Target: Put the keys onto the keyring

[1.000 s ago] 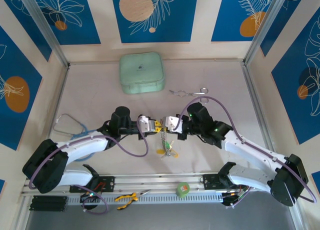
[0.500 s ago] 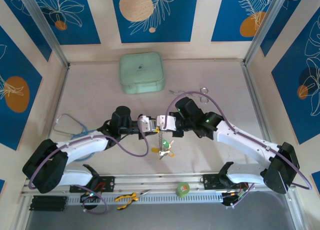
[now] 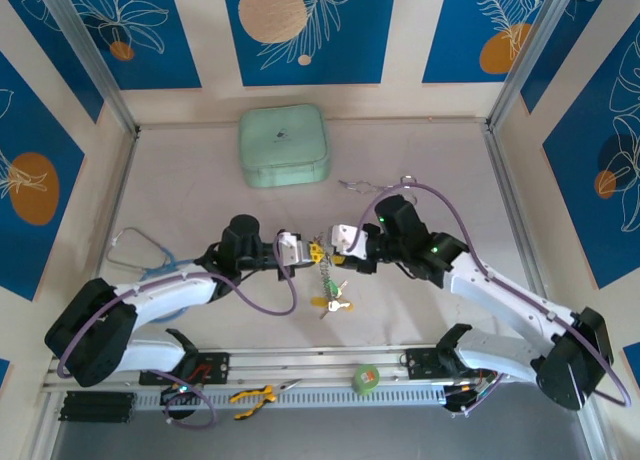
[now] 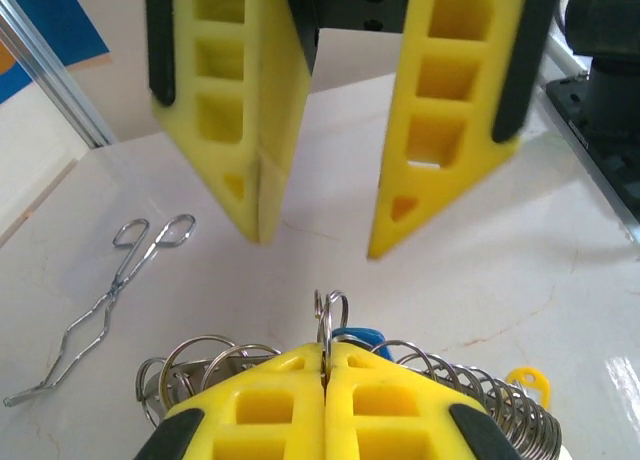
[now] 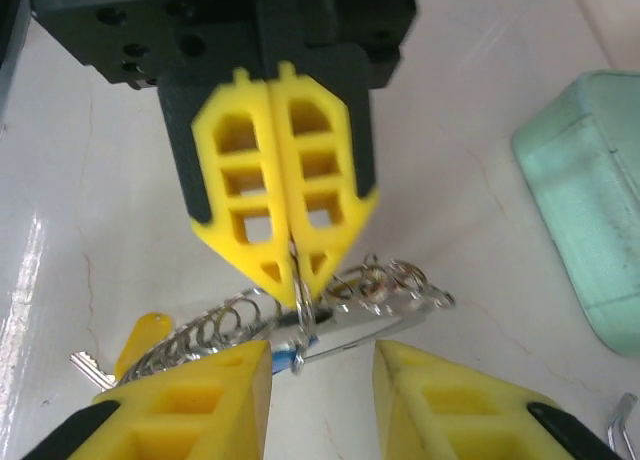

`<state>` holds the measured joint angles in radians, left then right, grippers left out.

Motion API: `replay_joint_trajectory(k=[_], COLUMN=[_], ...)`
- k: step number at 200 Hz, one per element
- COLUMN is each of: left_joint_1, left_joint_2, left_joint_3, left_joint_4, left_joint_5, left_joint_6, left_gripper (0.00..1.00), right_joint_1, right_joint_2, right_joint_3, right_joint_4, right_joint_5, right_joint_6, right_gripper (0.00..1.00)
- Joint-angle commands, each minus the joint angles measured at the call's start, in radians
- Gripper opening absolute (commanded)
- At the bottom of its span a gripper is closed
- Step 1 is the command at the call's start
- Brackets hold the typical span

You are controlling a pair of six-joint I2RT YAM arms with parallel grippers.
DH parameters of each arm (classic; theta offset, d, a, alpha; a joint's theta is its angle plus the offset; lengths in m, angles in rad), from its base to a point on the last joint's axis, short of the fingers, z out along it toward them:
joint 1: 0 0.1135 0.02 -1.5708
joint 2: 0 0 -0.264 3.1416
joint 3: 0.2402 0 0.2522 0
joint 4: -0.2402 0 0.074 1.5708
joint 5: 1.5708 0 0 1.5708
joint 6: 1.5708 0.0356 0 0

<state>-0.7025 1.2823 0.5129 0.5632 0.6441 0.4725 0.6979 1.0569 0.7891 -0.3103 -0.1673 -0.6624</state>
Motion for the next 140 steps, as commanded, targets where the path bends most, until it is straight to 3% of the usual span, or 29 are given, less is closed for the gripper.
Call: replay_joint_trajectory(k=[1,40,77,140], left_joint_1=[-0.006,-0.005,-0.005,-0.005], left_joint_2=[-0.001,0.019,0.034,0.039], left_joint_3=[-0.034,-0.056,-0.063,-0.066], left_joint_4=[0.183,0.259,0.295,0.296], left_joint_5=[0.054,0.061,0.069,0.091], left_joint_6=[-0.084,-0.14,-0.169,-0.17], left_gripper=[0.0,0.0,0.0,0.0], right_joint_1=[-0.021,-0.021,-0.014,-0.011], right_joint_2=[-0.022,-0.022,-0.006,0.008], right_joint_3=[-0.066,-0.106,-0.105,-0.103], right_joint_4=[0.122,0.149,0.171,0.221], right_joint_5=[-0.131,-0.097,-0.08,-0.13], right_joint_6=[0.059,0.064,0.075,0.093], right_gripper=[0.33,0.33,0.28,0.26])
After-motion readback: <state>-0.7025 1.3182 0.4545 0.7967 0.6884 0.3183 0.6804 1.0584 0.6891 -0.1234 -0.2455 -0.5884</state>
